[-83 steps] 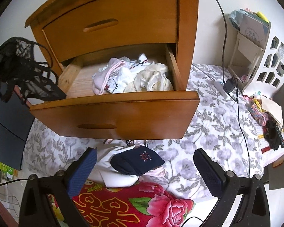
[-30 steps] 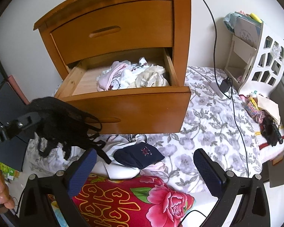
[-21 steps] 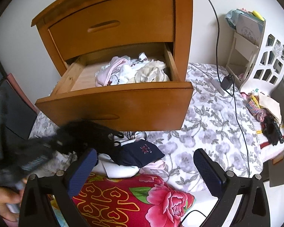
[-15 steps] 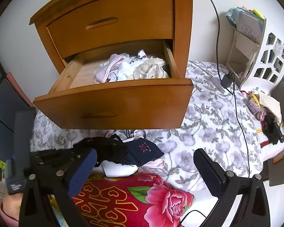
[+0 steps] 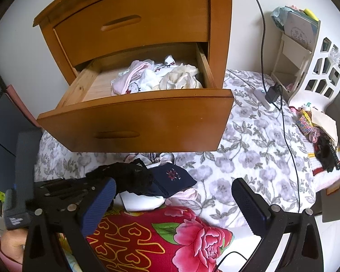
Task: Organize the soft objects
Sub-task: 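Lower the black fabric onto the navy cap pile and open the left gripper, then withdraw the left gripper from the black fabric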
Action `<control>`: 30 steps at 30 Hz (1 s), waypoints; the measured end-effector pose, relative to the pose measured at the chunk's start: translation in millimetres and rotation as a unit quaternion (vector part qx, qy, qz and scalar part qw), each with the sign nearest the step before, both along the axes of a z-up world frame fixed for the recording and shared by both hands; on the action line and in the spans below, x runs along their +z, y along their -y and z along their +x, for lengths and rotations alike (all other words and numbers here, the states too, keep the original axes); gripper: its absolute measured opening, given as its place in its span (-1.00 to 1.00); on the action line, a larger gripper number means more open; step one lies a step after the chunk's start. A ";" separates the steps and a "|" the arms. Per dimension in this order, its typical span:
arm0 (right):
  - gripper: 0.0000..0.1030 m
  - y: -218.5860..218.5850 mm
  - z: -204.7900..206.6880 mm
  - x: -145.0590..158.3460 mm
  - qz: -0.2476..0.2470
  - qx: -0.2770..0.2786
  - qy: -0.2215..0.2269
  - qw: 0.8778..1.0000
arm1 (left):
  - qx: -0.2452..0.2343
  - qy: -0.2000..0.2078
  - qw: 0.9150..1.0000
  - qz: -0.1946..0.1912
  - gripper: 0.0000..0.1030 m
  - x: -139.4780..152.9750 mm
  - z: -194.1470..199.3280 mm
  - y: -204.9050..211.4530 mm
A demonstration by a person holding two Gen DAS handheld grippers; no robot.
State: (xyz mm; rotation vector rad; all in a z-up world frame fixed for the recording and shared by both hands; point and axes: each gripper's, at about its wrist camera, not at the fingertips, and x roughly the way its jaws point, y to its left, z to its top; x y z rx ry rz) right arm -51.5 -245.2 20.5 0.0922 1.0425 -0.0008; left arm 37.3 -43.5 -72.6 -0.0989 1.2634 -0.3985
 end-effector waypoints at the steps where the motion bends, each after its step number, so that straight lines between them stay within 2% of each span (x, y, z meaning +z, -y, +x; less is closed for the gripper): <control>1: 1.00 0.0 0.0 0.0 0.000 0.000 0.000 1.000 | 0.003 0.003 1.000 -0.003 -0.37 4.8 -0.5 -2.1; 7: 1.00 -0.1 -1.6 1.0 -0.001 0.001 0.002 1.000 | 0.021 0.031 0.999 -0.029 -0.26 34.5 -2.6 -20.5; 9: 1.00 -0.7 -2.1 1.8 -0.001 0.001 0.003 1.000 | 0.031 0.046 0.998 -0.032 -0.16 45.6 -3.7 -28.2; 13: 1.00 -2.6 -2.4 2.9 -0.002 0.002 0.003 1.000 | 0.059 0.080 0.994 -0.033 -0.09 70.6 -6.5 -46.6; 19: 1.00 -5.9 -1.8 3.6 -0.003 0.006 0.003 1.000 | 0.082 0.128 0.988 -0.014 0.08 96.1 -10.7 -61.5; 23: 1.00 -7.6 -0.5 1.9 -0.003 0.009 0.000 1.000 | 0.085 0.139 0.987 -0.003 0.11 100.3 -10.2 -63.5; 28: 1.00 -8.5 -0.1 1.2 -0.003 0.010 -0.002 1.000 | 0.088 0.132 0.987 0.007 0.14 96.8 -8.5 -63.9; 29: 1.00 -8.7 0.0 1.0 -0.003 0.010 -0.002 1.000 | 0.088 0.131 0.987 0.009 0.23 96.2 -9.3 -63.5; 30: 1.00 -9.1 0.1 0.8 -0.003 0.011 -0.002 1.000 | 0.088 0.130 0.988 0.011 0.40 95.1 -9.9 -63.5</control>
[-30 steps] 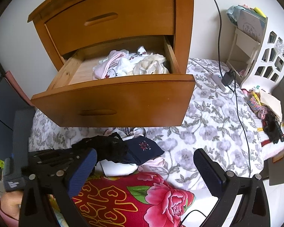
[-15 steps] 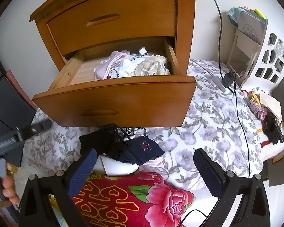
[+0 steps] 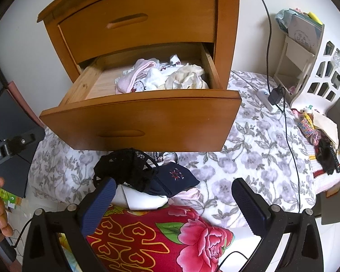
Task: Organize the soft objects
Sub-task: 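Withdraw the left gripper from the black fabric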
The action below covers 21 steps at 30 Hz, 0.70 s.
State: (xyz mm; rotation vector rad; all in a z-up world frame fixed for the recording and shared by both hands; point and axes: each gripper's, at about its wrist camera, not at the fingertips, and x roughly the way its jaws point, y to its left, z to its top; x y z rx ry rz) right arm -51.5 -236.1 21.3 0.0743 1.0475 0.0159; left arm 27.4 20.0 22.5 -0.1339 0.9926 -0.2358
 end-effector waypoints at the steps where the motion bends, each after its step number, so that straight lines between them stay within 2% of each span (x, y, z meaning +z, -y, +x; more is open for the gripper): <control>1: 1.00 -0.4 0.3 -0.2 0.000 0.001 0.000 1.000 | 0.002 0.001 1.000 0.003 0.49 -0.4 0.2 0.2; 2: 1.00 -0.7 0.4 -0.6 0.000 0.001 -0.001 1.000 | 0.004 0.003 1.000 0.005 0.57 -0.5 -0.4 0.3; 10: 1.00 -4.1 2.5 -3.2 0.000 0.006 -0.004 1.000 | 0.018 0.015 0.999 0.023 0.70 -1.7 -0.6 -3.1; 12: 1.00 -4.9 3.1 -4.4 0.000 0.007 -0.005 1.000 | 0.024 0.016 0.999 0.035 0.92 -3.6 0.6 -3.7; 21: 1.00 -8.1 6.0 -8.0 -0.002 0.009 -0.011 1.000 | 0.023 0.024 0.998 0.053 0.92 -4.9 1.7 -4.0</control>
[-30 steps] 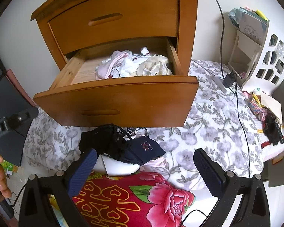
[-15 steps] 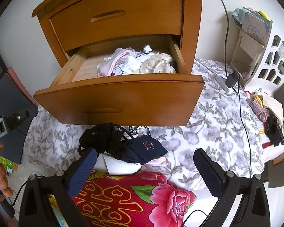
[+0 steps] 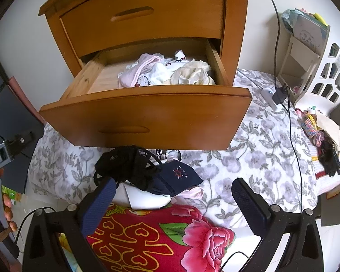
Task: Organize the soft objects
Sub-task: 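Withdraw the left gripper from the black fabric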
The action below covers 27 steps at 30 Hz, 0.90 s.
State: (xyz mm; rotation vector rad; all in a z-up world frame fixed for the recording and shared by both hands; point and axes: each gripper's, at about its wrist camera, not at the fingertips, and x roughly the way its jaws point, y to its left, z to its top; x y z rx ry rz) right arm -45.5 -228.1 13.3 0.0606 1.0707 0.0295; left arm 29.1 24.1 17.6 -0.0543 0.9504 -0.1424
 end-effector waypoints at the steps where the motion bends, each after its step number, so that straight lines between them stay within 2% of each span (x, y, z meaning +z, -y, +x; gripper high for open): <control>1: 1.00 -0.2 0.5 -0.6 0.000 0.000 -0.001 1.000 | -0.001 0.000 1.000 0.001 0.92 -0.1 0.2 -0.2; 8: 1.00 -4.1 7.0 -5.5 -0.004 0.002 -0.008 1.000 | -0.005 0.003 1.000 0.009 0.92 -1.4 4.6 -1.3; 12: 1.00 -5.6 12.9 -2.7 -0.007 0.004 -0.005 1.000 | 0.001 0.013 1.000 0.000 0.92 0.9 6.0 -5.4; 19: 1.00 -6.0 28.7 19.4 0.000 0.015 0.019 1.000 | 0.018 0.028 0.999 -0.016 0.92 4.3 13.5 -16.6; 27: 1.00 -2.3 56.4 48.5 0.024 0.030 0.039 0.999 | 0.008 0.039 0.999 -0.015 0.92 5.3 19.3 -16.3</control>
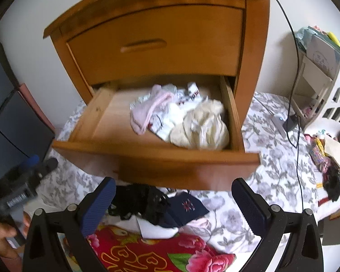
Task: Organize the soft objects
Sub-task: 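Withdraw the left gripper from the black fabric, then reach the right gripper into the drawer toward the cream garment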
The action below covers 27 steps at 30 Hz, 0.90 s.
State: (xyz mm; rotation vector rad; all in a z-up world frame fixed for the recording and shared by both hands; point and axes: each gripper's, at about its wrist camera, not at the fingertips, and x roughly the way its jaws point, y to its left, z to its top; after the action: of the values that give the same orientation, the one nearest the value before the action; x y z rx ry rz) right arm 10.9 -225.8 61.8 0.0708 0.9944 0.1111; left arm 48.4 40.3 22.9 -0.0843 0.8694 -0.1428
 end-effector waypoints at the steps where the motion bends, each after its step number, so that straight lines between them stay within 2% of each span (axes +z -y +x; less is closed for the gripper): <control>1: 1.00 0.4 3.6 3.5 0.001 0.002 0.002 1.000 | -0.002 0.000 1.000 0.000 0.92 -0.7 0.9 0.4; 13: 1.00 -3.9 51.4 45.3 -0.003 0.043 0.033 0.999 | -0.015 0.001 1.000 0.000 0.92 -5.4 8.3 0.1; 20: 1.00 -3.3 81.7 43.2 -0.019 0.040 0.021 0.999 | -0.019 -0.002 1.000 -0.001 0.92 -8.6 12.7 -2.3; 24: 0.98 0.6 100.0 33.7 0.003 0.042 -0.005 0.999 | -0.020 -0.005 1.000 -0.002 0.92 -10.6 15.1 -2.0; 27: 0.90 5.1 113.5 21.7 0.010 0.034 -0.030 0.999 | -0.024 -0.007 1.000 -0.001 0.92 -11.7 15.7 -0.9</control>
State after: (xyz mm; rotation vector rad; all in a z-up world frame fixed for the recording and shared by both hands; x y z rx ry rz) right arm 124.4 -230.9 83.5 0.0594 1.0568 0.1811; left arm 64.2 41.2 11.1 -0.0668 0.8853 -0.1879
